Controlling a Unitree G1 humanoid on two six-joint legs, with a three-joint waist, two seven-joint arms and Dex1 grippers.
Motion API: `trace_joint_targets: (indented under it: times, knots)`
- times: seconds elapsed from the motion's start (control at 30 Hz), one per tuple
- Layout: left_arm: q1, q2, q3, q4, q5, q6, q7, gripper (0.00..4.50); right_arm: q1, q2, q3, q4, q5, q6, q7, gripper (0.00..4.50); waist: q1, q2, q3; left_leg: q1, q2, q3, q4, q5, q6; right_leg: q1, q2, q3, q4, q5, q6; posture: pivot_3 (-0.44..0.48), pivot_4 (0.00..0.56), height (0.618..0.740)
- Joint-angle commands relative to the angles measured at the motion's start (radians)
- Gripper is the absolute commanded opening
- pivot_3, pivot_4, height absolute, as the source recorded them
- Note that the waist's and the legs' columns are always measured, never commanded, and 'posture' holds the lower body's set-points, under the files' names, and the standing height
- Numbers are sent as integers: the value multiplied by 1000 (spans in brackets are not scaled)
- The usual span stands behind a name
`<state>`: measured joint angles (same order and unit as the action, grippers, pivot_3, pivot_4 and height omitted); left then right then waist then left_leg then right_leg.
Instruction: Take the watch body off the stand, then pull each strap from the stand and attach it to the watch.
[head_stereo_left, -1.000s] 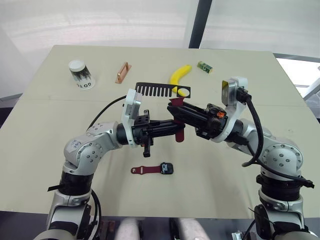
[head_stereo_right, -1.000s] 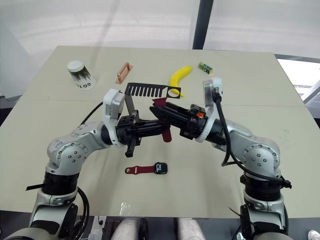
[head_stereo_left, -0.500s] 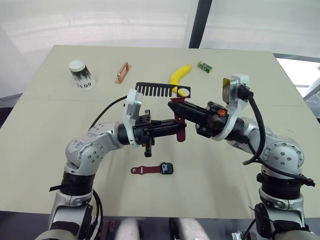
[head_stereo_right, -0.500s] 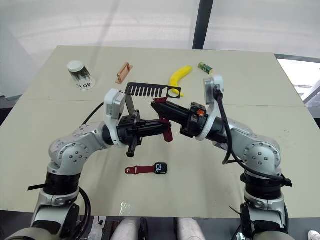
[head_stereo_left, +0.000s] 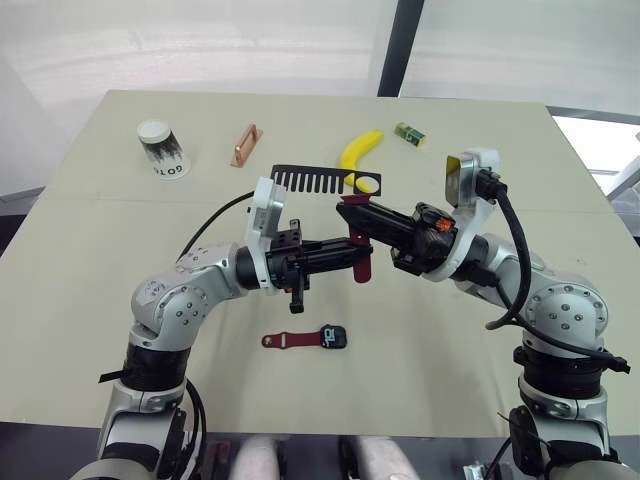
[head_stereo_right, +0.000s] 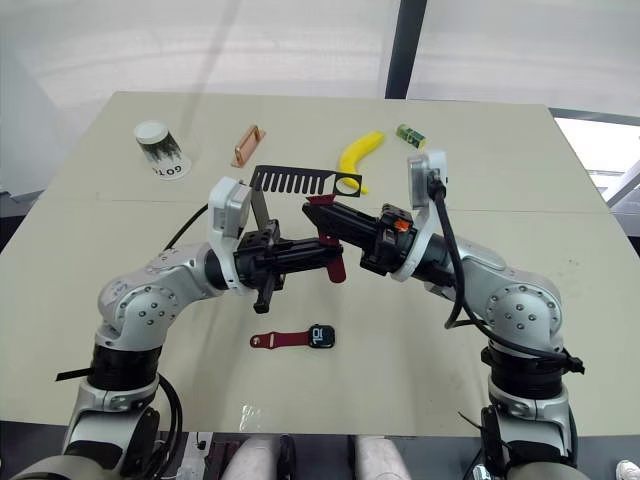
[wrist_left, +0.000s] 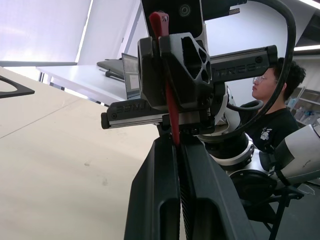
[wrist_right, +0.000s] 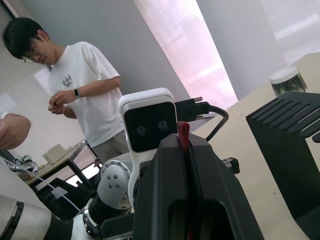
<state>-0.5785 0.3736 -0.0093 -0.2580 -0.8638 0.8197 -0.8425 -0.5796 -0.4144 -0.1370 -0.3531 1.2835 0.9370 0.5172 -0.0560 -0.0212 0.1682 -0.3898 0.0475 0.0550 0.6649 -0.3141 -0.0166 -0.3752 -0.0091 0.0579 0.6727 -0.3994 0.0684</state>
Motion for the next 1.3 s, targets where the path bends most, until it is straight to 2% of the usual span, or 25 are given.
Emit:
trace_joint_targets:
  times: [0.03,0.1,0.2,0.3,0.43,0.53,0.6,0.73,1.0,1.17,1.3]
  knots:
    - [-20,10,34,-1,-59,45,7,663,-9,-7,-16,-31,13,-21,1,0,0,0,0,0,0,0,0,0,0,0,0,0,0,0,0,0,150,740]
    - [-17,31,46,-8,-64,57,-2,1460,-6,-12,-21,-37,14,-22,2,0,-1,0,0,0,0,0,0,0,0,0,0,0,0,0,0,0,150,740]
    - [-5,78,51,-29,-61,67,-19,2959,1,-30,-27,-50,10,-23,9,0,-1,0,0,0,0,0,0,0,0,0,0,0,0,0,0,0,150,740]
    - [32,172,51,-66,-26,60,-55,4389,24,-89,-33,-86,-20,-24,36,0,-1,0,0,0,0,0,0,0,0,0,0,0,0,0,0,0,150,740]
    - [128,300,-35,-146,118,-43,-123,4453,92,-213,-35,-169,-126,-58,99,0,0,0,0,0,0,0,-1,0,0,0,0,0,-3,0,0,0,150,740]
    - [187,320,-114,-170,225,-112,-103,4453,176,-290,-26,-244,-265,-155,160,0,7,0,0,-1,0,0,-3,0,0,1,-1,0,-10,0,0,0,150,740]
    - [211,316,-171,-165,303,-161,-93,4453,250,-344,-4,-295,-384,-255,241,0,10,0,0,-1,-1,0,-2,0,0,1,-1,0,-10,0,0,0,150,740]
    - [221,303,-245,-129,413,-226,-76,4453,378,-426,16,-344,-507,-374,373,0,20,0,0,-1,0,0,-2,0,0,1,0,0,-11,0,0,0,150,740]
    - [240,273,-332,-55,579,-371,-82,4453,678,-552,-92,-377,-567,-460,551,0,27,0,0,0,-1,1,-2,-1,1,2,0,1,-11,0,0,0,150,740]
    - [230,240,-347,-18,624,-402,-78,4453,743,-569,-126,-375,-587,-482,580,0,29,0,0,1,0,1,-1,0,1,3,1,1,-10,0,0,0,150,740]
    - [215,208,-357,13,650,-405,-77,4453,741,-571,-124,-366,-588,-472,577,0,29,0,0,1,0,1,0,-1,1,4,1,1,-10,0,0,0,150,740]
